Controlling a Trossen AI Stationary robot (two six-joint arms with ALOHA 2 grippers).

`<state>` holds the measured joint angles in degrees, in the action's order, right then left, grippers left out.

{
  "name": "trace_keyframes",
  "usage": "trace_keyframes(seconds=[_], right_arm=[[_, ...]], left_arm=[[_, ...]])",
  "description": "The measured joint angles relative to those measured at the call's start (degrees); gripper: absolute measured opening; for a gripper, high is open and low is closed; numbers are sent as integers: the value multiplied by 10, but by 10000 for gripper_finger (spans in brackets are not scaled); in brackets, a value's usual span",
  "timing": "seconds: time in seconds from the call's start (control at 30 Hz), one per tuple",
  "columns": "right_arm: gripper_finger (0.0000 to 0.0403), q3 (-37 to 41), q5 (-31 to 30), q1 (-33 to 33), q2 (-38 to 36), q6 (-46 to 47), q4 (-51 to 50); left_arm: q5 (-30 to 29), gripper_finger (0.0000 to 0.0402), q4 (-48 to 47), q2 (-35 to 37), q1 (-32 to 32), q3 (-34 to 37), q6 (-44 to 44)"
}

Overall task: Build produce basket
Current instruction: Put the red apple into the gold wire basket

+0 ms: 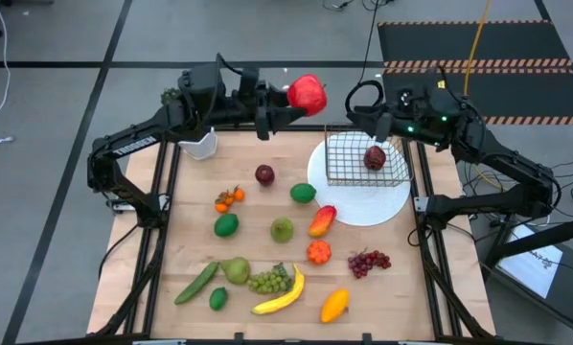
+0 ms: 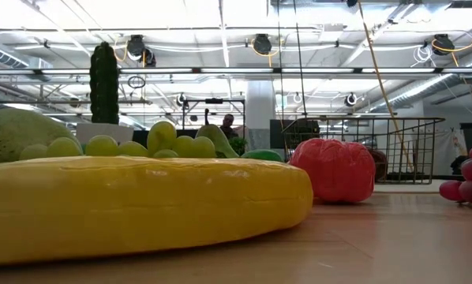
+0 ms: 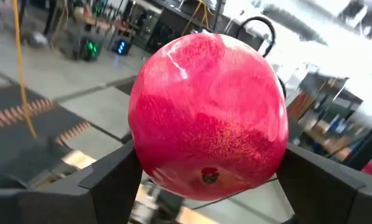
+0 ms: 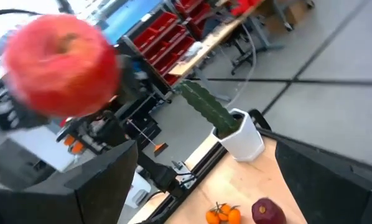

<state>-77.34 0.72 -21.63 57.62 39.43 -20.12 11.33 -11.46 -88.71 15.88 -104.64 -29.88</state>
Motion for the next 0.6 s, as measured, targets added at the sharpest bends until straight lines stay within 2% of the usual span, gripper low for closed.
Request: trace_keyframes(seconds=[0.13,0.23,0.43,0.6], right_arm=[[375,0,46,0,-13,-54,15],[375,0,102,0,-19,-98,35],[375,0,227,0,-19,-117,98],[375,0,251,1,-19,-119,133]], left_arm=[[0,335,-4,0,-6,0,-99],[5,335,-7,0,-20,0,-150],[7,335,-7,-4,-68,0,-170],[0,335,-8,-12,-105,1,-198]])
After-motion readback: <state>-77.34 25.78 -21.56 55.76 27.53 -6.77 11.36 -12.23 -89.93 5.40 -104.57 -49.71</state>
